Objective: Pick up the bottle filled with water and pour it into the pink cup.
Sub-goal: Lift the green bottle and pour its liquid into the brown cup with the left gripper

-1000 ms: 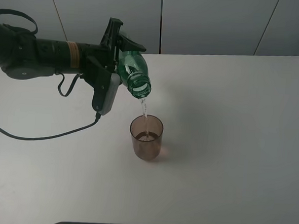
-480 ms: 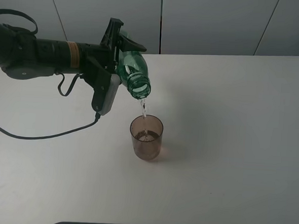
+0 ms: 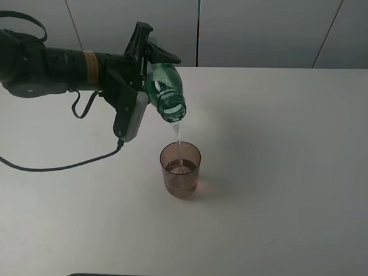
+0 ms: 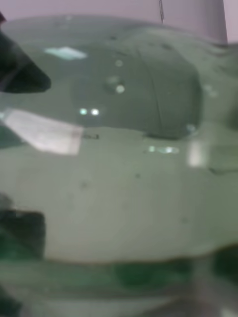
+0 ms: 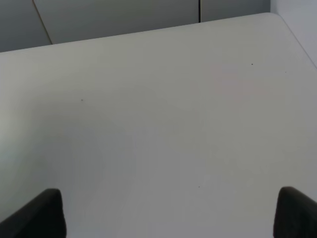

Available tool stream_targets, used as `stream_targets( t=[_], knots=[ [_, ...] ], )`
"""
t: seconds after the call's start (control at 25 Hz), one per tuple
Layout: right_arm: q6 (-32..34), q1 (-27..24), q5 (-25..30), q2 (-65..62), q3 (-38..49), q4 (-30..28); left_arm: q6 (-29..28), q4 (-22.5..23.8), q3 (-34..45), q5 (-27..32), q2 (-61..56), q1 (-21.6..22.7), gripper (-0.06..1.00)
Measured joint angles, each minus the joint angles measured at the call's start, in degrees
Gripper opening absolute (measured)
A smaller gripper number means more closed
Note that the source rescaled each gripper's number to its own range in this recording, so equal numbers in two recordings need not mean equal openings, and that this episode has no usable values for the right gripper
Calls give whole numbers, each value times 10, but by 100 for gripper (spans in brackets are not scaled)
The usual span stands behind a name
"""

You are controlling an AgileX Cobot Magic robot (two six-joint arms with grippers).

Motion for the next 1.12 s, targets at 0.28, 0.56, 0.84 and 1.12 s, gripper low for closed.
stream_targets(
  t=[0.28,0.56,0.84,1.12],
  knots=[
    [0,0,0,0,0,0,1,0,-1,0,0,0,4],
    [0,0,0,0,0,0,1,0,-1,-5,0,0,4],
    [0,0,0,0,0,0,-35,-14,-2,-31,0,0,4],
    [0,0,0,0,0,0,-116,-36,-3,-69,0,0,4]
  ],
)
